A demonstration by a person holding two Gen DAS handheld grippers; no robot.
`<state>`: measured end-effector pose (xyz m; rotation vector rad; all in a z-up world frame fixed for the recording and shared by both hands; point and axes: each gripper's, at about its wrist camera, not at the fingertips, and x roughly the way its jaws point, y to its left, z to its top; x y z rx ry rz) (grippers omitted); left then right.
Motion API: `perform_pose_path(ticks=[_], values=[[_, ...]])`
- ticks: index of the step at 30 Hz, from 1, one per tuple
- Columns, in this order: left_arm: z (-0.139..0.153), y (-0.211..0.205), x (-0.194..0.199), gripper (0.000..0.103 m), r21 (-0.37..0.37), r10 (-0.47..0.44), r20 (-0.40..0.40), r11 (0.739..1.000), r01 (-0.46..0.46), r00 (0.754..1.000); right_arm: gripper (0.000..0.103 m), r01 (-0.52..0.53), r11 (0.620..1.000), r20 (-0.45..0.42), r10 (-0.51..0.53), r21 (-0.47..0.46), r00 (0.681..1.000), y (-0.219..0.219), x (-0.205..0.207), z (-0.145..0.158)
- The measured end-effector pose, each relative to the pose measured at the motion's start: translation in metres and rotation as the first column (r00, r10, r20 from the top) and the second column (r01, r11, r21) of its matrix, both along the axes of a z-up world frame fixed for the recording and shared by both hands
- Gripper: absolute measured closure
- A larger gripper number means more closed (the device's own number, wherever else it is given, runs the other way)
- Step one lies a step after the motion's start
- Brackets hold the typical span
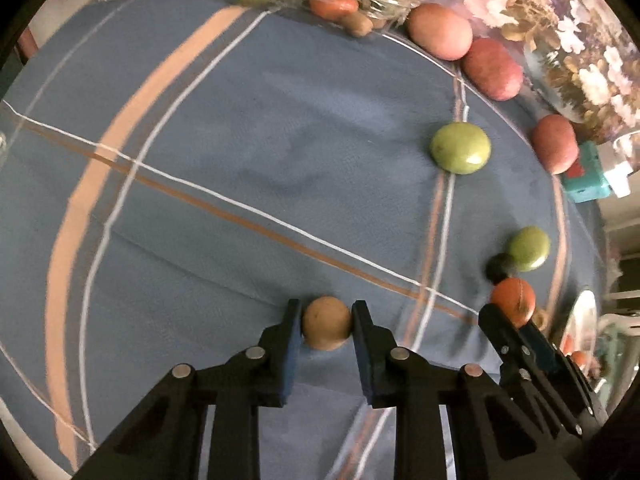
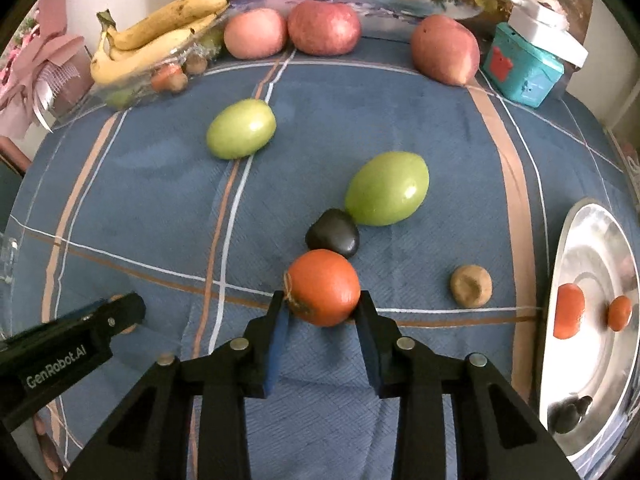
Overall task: Organize fruits
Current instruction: 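Lift the kiwi with the left tool while the right tool lifts the tomato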
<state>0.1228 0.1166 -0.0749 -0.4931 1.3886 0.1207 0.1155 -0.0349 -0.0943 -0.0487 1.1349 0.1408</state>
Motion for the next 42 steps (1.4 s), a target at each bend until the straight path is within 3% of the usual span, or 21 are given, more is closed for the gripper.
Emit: perform_pose_path(ticks=[5, 8, 12, 17, 22, 29, 34, 36, 42], values=[[0.008, 0.006, -0.001, 0.076, -0.078, 0.026, 0.022, 0.997, -0.024, 0.999, 0.069, 0.0, 0.999, 0.046, -0.001, 0.037, 0.999, -0.006, -0.002, 0.024], [0.023, 0.004, -0.002, 0.076, -0.064, 0.032, 0.059, 0.998, -0.029, 0.998, 0.078, 0.01, 0.998, 0.069, -0.015, 0.07, 0.997, -0.015, 0.003, 0.036], [0.035, 0.004, -0.004, 0.076, -0.085, 0.055, 0.093, 0.995, -0.048, 0.994, 0.079, 0.02, 0.995, 0.089, -0.028, 0.095, 0.996, -0.014, -0.002, 0.052], [0.044, 0.0, -0.006, 0.076, -0.091, 0.062, 0.099, 0.994, -0.053, 0.993, 0.083, 0.022, 0.995, 0.094, -0.031, 0.095, 0.995, -0.019, -0.002, 0.058], [0.033, -0.002, -0.001, 0.076, -0.103, 0.073, 0.073, 0.992, -0.065, 0.995, 0.082, 0.017, 0.995, 0.053, -0.022, 0.094, 0.998, -0.026, -0.004, 0.048], [0.028, -0.009, -0.001, 0.077, -0.134, 0.071, 0.063, 0.989, -0.062, 0.995, 0.064, 0.095, 0.99, -0.078, -0.087, 0.104, 0.993, -0.055, -0.008, 0.02], [0.028, -0.008, -0.002, 0.076, -0.145, 0.078, 0.062, 0.987, -0.068, 0.995, 0.059, 0.125, 0.969, -0.142, -0.096, 0.213, 0.985, -0.064, -0.006, 0.01], [0.027, -0.008, -0.002, 0.076, -0.146, 0.077, 0.059, 0.987, -0.068, 0.995, 0.053, 0.12, 0.973, -0.147, -0.092, 0.195, 0.985, -0.06, -0.005, 0.008], [0.027, -0.01, -0.001, 0.076, -0.147, 0.066, 0.055, 0.988, -0.057, 0.996, 0.053, 0.067, 0.993, -0.163, -0.05, 0.102, 0.985, -0.043, -0.007, -0.004]])
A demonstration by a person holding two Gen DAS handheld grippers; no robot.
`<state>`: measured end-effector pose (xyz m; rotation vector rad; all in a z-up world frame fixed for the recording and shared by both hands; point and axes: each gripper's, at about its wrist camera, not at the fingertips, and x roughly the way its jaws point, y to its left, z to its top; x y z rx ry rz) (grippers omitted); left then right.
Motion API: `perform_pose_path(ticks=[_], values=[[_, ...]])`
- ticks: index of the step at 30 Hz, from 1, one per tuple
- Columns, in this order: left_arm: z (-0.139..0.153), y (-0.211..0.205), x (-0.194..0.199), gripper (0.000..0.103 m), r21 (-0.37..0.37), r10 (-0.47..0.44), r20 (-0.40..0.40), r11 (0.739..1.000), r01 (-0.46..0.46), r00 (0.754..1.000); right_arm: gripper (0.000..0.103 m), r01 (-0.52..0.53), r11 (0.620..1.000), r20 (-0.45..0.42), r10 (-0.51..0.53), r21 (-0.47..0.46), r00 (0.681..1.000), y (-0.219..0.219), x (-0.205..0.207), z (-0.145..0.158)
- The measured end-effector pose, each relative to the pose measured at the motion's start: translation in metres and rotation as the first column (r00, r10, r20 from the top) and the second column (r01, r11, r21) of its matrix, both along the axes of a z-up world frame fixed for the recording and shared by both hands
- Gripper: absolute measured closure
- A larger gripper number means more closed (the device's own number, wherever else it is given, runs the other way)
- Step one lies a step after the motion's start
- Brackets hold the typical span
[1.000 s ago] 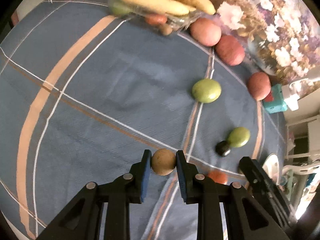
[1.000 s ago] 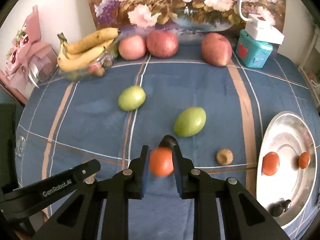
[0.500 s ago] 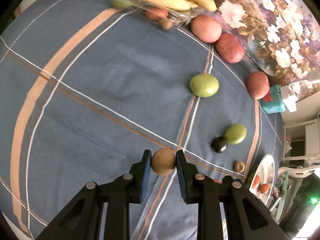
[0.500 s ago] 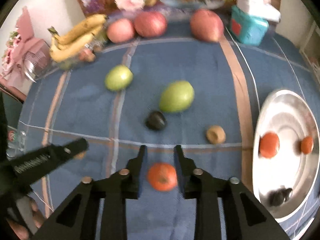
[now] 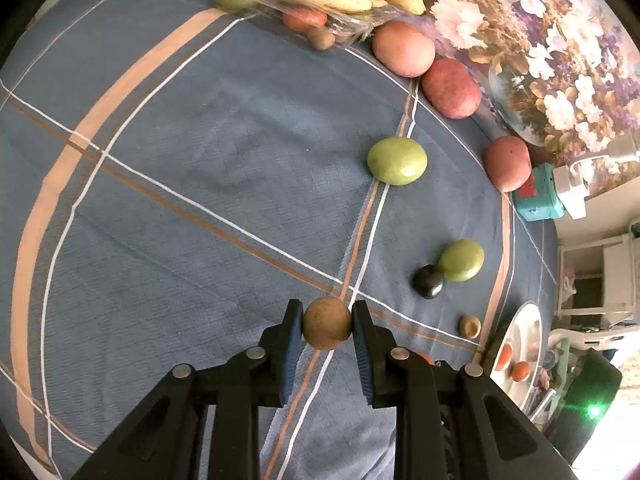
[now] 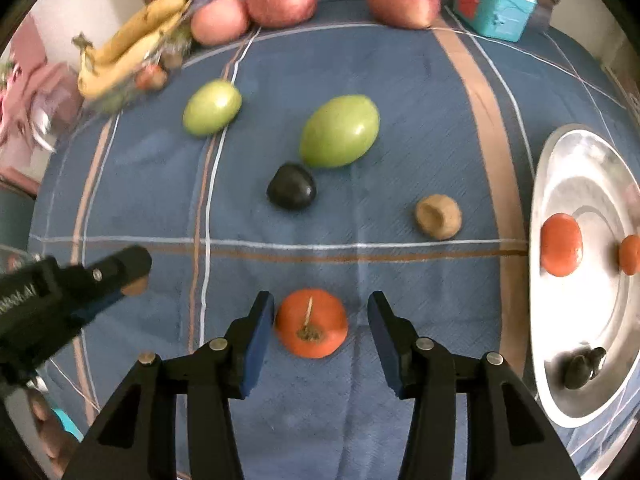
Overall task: Organize fruits
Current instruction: 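Lift the kiwi with the left tool while the right tool lifts the tomato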
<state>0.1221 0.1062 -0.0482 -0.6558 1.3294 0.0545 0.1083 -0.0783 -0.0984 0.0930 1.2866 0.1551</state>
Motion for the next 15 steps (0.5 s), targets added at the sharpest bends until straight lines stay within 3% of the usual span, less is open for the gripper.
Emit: perform_pose_path(ticks=[3, 5, 15], values=[[0.001, 0.001, 0.0, 0.076, 0.004, 0.006, 0.001, 1.0, -0.006, 1.0, 0.054, -0.018, 0.999, 0.022, 0.018, -0.036, 1.0, 0.006, -0.002, 0.002], [0.002, 0.001, 0.001, 0.076, 0.008, 0.008, 0.005, 1.0, -0.008, 1.0, 0.067, -0.029, 0.999, 0.048, 0.031, -0.032, 0.998, 0.01, -0.004, 0.008], [0.008, 0.002, 0.003, 0.076, 0.009, 0.015, 0.023, 1.0, -0.016, 1.0, 0.068, -0.007, 1.0, 0.077, 0.009, -0.027, 0.997, 0.001, -0.006, 0.022]])
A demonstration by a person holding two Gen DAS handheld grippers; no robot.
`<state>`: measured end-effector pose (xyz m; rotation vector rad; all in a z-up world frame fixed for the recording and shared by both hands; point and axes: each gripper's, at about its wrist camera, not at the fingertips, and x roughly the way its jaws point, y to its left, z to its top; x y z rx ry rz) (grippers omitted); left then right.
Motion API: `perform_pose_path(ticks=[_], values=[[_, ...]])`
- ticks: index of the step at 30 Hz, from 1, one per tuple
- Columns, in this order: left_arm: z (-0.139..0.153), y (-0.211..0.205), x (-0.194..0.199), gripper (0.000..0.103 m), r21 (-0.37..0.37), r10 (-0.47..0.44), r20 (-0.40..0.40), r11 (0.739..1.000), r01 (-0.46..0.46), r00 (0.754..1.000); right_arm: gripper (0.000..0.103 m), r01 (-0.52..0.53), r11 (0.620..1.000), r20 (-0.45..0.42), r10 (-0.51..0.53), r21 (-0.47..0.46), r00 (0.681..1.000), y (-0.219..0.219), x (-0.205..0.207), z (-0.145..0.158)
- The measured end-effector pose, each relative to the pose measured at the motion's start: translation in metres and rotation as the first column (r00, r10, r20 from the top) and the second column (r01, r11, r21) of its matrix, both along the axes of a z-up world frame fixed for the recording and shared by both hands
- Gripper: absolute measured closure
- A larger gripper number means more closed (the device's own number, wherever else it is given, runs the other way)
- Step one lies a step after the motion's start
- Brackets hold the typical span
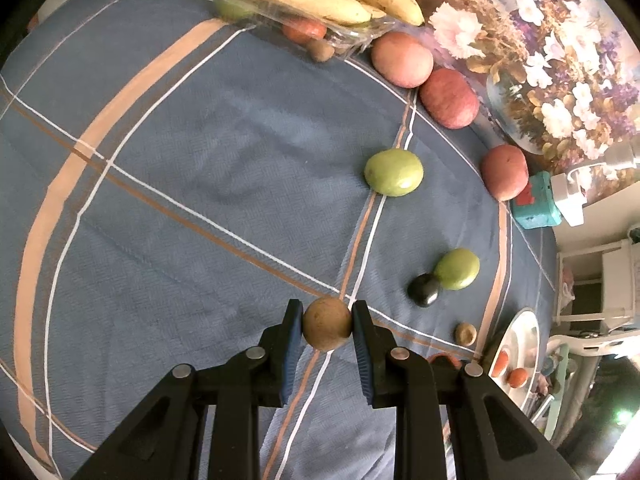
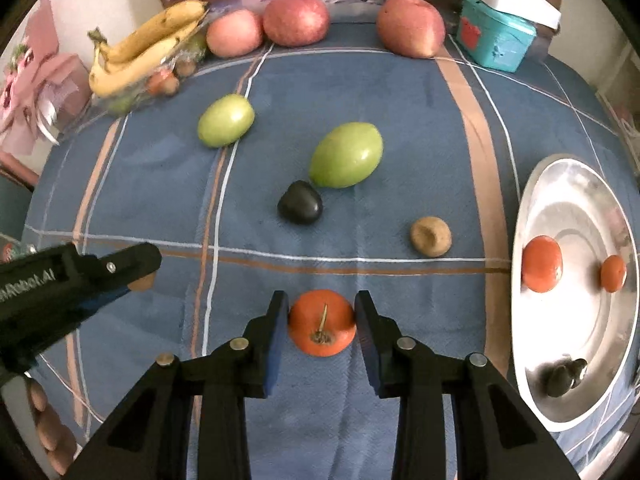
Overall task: Organize fruits
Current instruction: 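Lift the kiwi with the left tool while the right tool lifts the tomato, then carry both fruits over the steel plate and open both tools to drop them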
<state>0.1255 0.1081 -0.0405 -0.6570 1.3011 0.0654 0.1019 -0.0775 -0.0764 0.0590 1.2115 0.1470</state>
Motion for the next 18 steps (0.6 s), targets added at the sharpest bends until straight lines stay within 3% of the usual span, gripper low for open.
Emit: perform_pose_path(ticks=[8, 18], values=[[0.014, -0.006, 0.005, 0.076, 0.036, 0.006, 0.042, 0.999, -0.008, 0.999, 0.068, 0.082, 0.996, 0.113, -0.084, 0.022, 0.99, -0.019, 0.004, 0.045], [0.024, -0.033, 0.012, 0.076, 0.086, -0.018, 0.08, 0.996, 0.011, 0.997, 0.068, 0.165, 0.986, 0.159, -0.168, 0.032, 0.973, -0.043, 0.019, 0.076]])
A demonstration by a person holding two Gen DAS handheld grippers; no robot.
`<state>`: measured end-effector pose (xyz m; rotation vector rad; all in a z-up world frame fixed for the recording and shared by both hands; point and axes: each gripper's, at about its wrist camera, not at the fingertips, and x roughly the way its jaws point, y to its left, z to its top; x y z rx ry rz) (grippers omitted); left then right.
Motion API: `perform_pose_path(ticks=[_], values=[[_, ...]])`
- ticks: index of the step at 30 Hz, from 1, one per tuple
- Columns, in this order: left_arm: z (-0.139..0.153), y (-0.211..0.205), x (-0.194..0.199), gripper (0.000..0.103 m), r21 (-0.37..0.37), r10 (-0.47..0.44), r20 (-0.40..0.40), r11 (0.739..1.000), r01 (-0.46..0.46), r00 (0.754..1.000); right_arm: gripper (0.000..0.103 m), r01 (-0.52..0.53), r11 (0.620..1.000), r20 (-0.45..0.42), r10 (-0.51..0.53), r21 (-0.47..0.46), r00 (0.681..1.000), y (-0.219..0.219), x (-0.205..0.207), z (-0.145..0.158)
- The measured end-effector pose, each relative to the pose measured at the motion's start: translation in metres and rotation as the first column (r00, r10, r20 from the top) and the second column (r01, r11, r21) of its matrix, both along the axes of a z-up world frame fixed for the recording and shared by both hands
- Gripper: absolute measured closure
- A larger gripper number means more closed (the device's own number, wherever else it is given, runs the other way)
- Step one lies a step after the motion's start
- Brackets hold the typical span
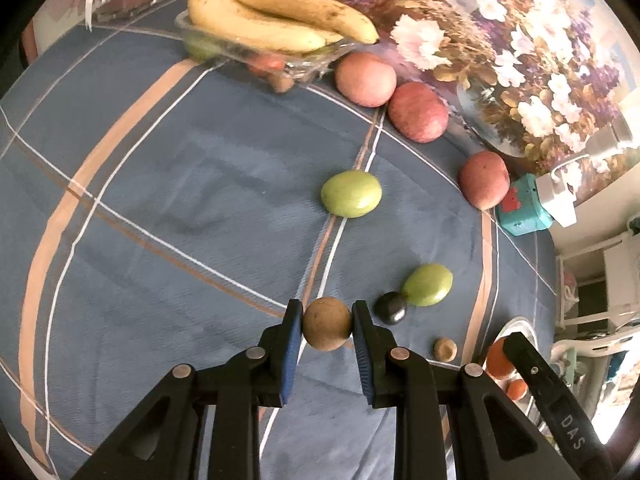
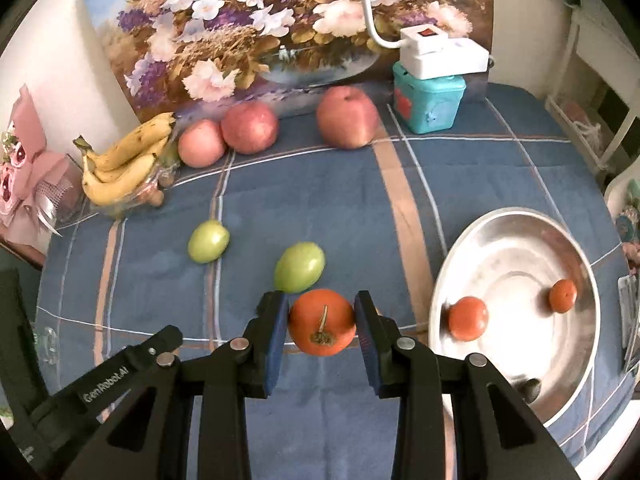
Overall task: Organize fruits
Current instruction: 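Carry both fruits over the steel plate and open both tools to drop them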
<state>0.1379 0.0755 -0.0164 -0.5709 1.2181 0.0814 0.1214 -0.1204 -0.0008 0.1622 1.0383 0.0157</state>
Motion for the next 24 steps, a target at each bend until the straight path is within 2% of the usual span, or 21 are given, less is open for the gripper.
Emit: perform_pose_path(ticks=[6, 13, 20, 24], values=[[0.006, -0.029, -0.001, 0.077, 0.031, -0.053, 0.012, 0.998, 0.053, 0.999, 0.068, 0.047, 0.999, 0.017, -0.046, -0.023, 0.999, -0.03, 0.001, 0.005], [0.015, -0.096, -0.004, 0.076, 0.051, -0.2, 0.039, 0.979, 0.198, 0.979, 0.068, 0.181, 0.969, 0.037, -0.177, -0.17, 0.984, -0.101, -0.009, 0.003], [0.019, -0.179, -0.015, 0.076, 0.061, -0.379, 0.078, 0.925, 0.375, 0.922, 0.068, 0.336, 0.933, -0.011, -0.34, -0.128, 0.94, -0.182, -0.022, -0.009], [0.012, -0.216, -0.018, 0.076, 0.077, -0.455, 0.075, 0.89, 0.45, 0.887, 0.067, 0.387, 0.912, -0.016, -0.393, -0.136, 0.92, -0.208, -0.028, -0.012]])
